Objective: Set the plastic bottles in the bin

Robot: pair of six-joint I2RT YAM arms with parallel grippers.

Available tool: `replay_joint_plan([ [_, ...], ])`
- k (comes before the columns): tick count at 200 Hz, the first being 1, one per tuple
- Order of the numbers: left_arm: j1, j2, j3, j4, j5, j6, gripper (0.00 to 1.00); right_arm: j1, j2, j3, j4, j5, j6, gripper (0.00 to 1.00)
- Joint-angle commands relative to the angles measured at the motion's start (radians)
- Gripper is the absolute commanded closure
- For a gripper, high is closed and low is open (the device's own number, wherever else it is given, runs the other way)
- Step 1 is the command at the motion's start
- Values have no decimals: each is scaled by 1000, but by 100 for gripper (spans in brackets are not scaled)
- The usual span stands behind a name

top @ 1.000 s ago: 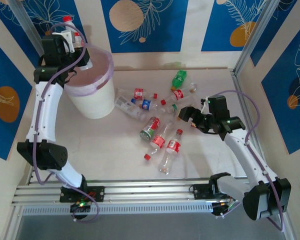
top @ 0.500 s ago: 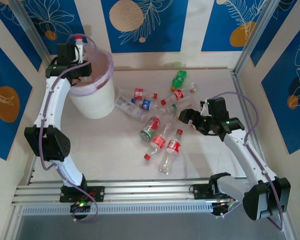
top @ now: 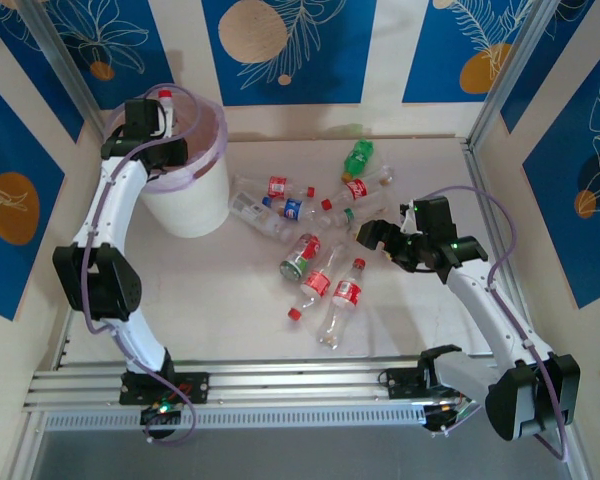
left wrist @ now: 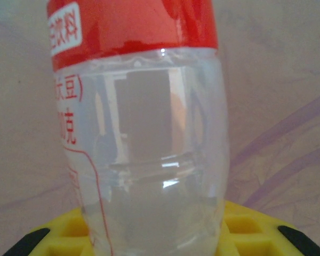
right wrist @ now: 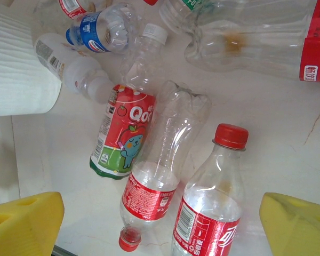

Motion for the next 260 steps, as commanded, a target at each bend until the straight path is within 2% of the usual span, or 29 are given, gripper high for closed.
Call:
replay_joint_plan([
  [1, 10, 33, -7, 12, 25, 19, 74, -4, -11, -14, -5, 4, -18, 5],
  [57, 14, 58, -4, 0, 54, 23, 51, -4, -8, -15, -2, 7, -22, 5],
  [92, 15, 61, 1, -5, 62, 24, 31, -4, -8, -17, -4, 8, -21, 5],
  [134, 15, 59, 16, -16, 59, 27, 13, -4, -7, -17, -2, 7, -19, 5],
  [175, 15, 53, 32, -28, 59, 30, 11, -4, -4, -12, -17, 21, -12, 5],
  [223, 16, -2, 116, -69, 35, 36, 10, 96, 66, 13, -128, 216, 11, 8],
  [260, 15, -62, 187, -97, 35, 43, 9, 110, 136, 18, -149, 250, 30, 13],
])
